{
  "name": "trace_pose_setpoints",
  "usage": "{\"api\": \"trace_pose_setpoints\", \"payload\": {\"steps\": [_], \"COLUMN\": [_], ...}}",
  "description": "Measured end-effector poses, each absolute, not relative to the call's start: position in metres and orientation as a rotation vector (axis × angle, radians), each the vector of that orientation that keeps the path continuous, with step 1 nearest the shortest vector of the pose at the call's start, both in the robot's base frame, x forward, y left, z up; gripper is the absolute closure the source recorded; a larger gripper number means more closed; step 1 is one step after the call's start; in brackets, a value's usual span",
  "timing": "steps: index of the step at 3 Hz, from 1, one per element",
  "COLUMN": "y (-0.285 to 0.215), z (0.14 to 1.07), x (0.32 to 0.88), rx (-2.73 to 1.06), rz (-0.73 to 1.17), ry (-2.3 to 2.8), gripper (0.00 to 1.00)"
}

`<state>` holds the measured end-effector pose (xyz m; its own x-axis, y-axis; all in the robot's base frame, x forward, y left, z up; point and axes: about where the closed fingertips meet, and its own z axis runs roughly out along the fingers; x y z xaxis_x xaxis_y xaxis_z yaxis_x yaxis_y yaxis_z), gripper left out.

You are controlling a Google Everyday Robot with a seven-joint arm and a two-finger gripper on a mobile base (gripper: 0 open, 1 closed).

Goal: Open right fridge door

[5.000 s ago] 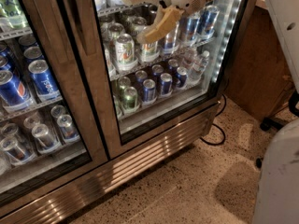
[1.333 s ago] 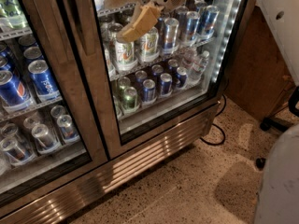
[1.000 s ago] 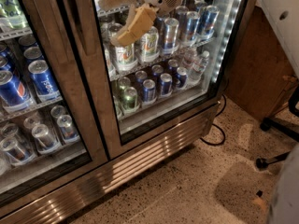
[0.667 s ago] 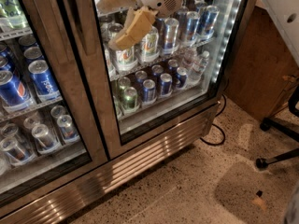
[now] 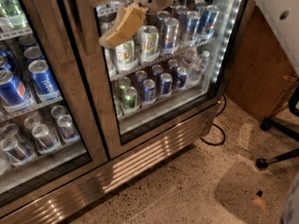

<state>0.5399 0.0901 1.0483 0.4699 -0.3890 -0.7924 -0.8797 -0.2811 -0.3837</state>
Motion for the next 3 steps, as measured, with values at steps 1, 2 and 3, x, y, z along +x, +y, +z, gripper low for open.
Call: {"api": "trace_pose_setpoints", "payload": {"steps": [1, 2, 3], "y": [0.0954, 0.0947, 0.0973], "z": [1.0571, 1.0592, 1.0576], "x": [0.5526, 0.5543, 0.5536], "rx": [-1.886, -1.888, -1.890], "rz": [0.673, 0.659, 0.671], "ry": [1.011, 1.001, 0.992], "gripper": [0.28, 0.27, 0.28]}}
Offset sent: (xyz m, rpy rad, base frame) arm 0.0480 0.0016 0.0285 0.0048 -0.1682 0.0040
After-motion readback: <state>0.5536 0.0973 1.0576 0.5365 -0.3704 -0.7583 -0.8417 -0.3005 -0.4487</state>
